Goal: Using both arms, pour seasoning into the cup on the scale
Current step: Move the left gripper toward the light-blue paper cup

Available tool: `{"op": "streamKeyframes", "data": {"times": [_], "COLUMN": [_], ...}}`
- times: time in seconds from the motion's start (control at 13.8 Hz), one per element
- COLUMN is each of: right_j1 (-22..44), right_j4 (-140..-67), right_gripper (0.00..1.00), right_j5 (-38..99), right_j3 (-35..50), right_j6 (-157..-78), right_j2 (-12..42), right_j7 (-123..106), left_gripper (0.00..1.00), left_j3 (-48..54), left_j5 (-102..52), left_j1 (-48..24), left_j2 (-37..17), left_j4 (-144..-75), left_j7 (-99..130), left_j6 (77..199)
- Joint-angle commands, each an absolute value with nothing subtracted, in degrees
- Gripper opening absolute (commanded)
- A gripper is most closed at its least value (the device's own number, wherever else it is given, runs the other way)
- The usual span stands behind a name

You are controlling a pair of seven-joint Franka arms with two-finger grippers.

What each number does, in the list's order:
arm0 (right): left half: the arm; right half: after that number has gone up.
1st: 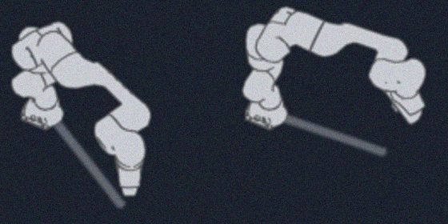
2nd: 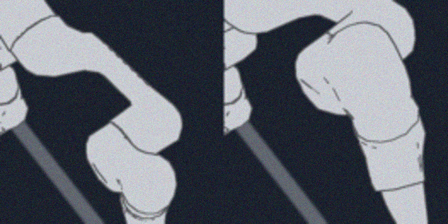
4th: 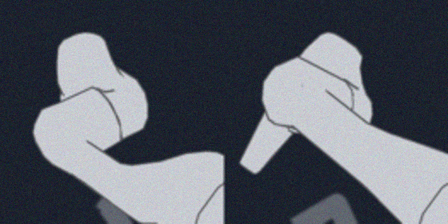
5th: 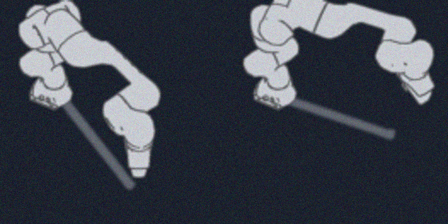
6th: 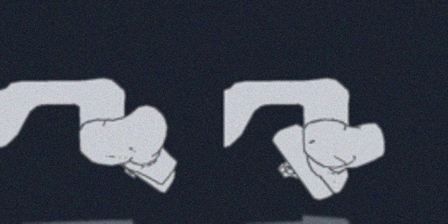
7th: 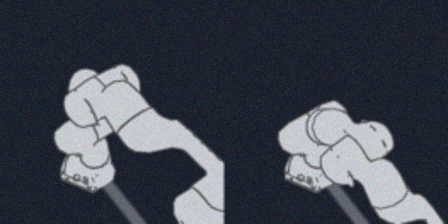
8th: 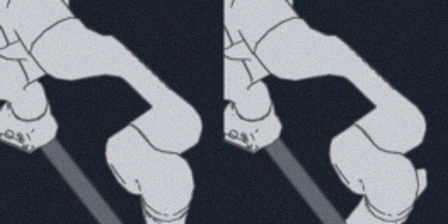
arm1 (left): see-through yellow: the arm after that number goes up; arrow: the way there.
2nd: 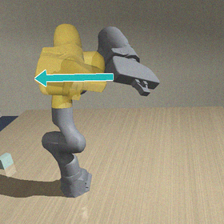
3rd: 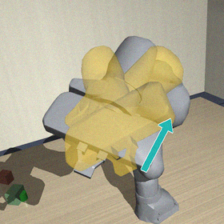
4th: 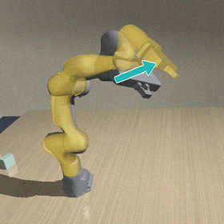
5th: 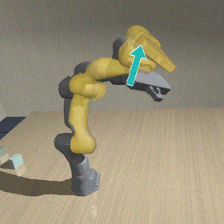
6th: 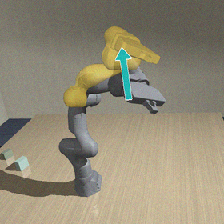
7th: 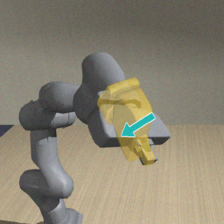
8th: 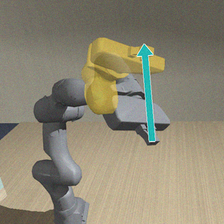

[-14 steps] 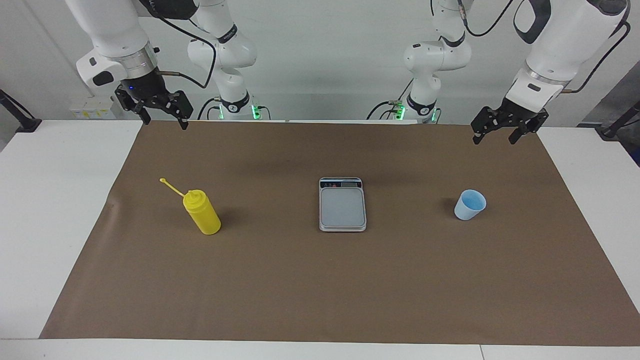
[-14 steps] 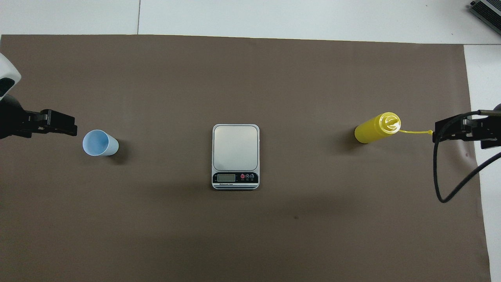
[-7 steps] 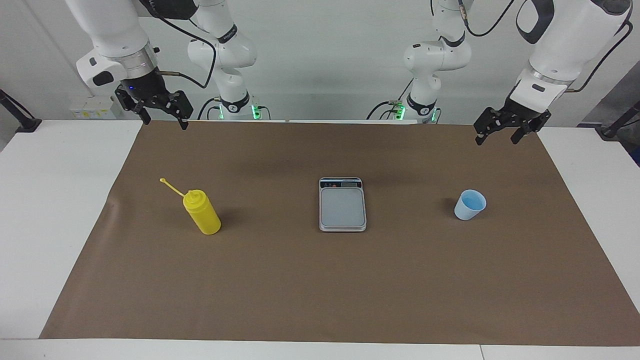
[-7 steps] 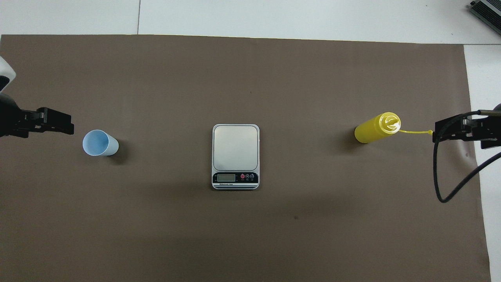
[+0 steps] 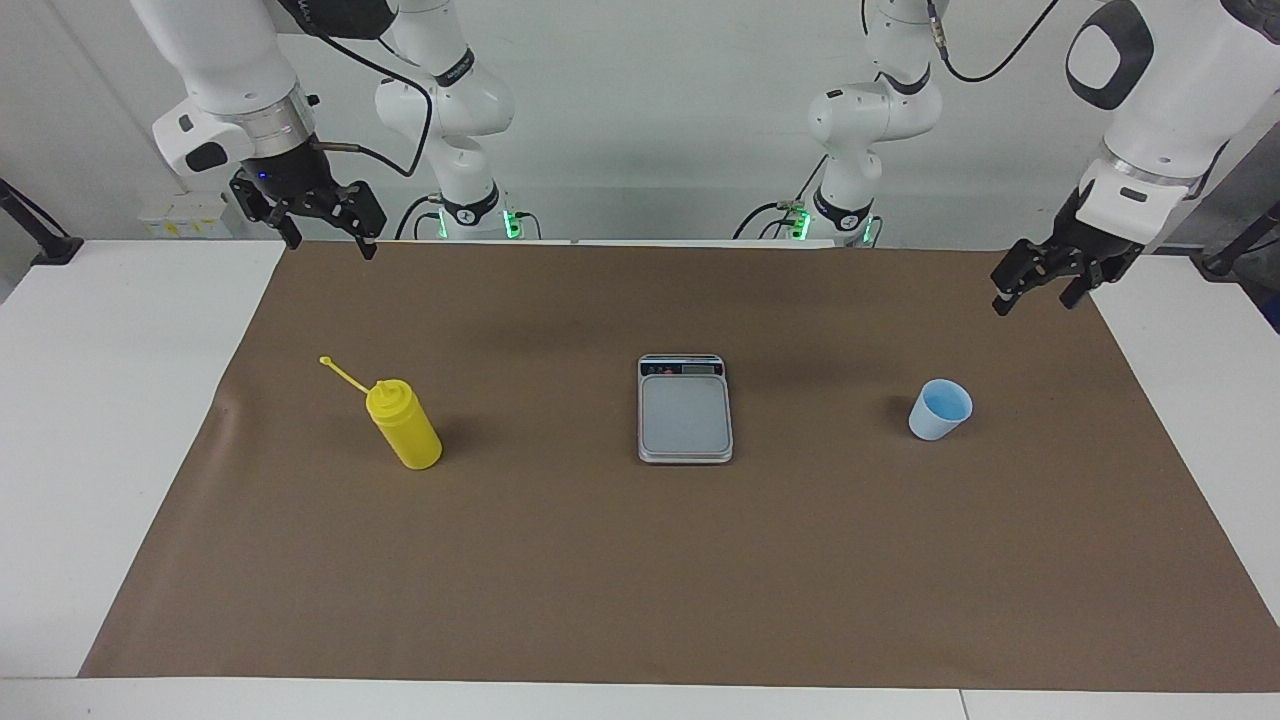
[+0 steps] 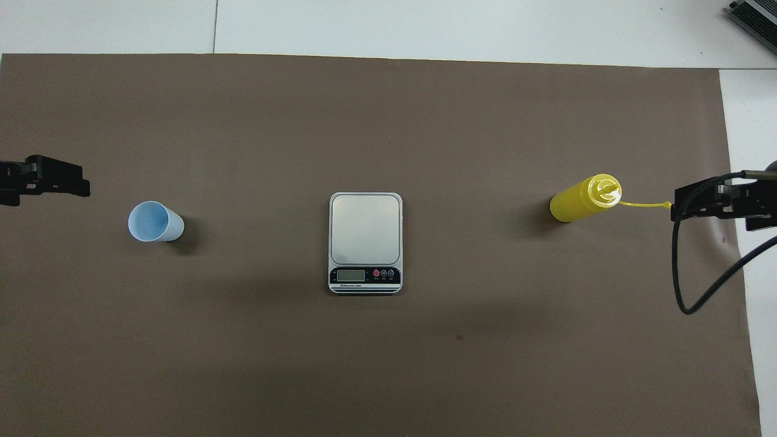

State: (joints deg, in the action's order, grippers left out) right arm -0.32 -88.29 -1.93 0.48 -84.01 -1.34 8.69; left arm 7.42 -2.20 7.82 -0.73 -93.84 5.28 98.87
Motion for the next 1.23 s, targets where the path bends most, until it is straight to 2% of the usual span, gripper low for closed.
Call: {"op": "streamKeyframes", "data": {"times": [0.0,0.22,0.65,0.94,1.16], "right_j1": [-0.88,-0.88,-0.88,-0.88,-0.88], "right_j4": [-87.45,-87.45,-87.45,-87.45,-87.45], "right_gripper": [1.0,1.0,1.0,1.0,1.0], "right_j5": [-1.32,-1.32,-1.32,-1.32,-1.32], "right_j3": [0.7,0.7,0.7,0.7,0.7], "right_j6": [-83.06,-83.06,-83.06,-83.06,-83.06], "right_j2": [-1.05,-1.05,-1.05,-1.05,-1.05], "right_j7": [7.38,7.38,7.38,7.38,7.38], "left_gripper": [1.0,1.0,1.0,1.0,1.0], "left_j3": [7.82,7.82,7.82,7.82,7.82], "left_j5": [-1.15,-1.14,-1.14,-1.14,-1.23], "left_j1": [9.05,10.28,10.9,11.51,11.51], "left_j2": [-2.37,-3.43,-2.55,0.17,0.26], "left_j4": [-94.48,-96.58,-109.75,-121.0,-123.39], "left_j7": [5.54,5.19,5.54,5.54,5.63], "left_j6": [101.69,103.52,115.12,122.94,126.56]}}
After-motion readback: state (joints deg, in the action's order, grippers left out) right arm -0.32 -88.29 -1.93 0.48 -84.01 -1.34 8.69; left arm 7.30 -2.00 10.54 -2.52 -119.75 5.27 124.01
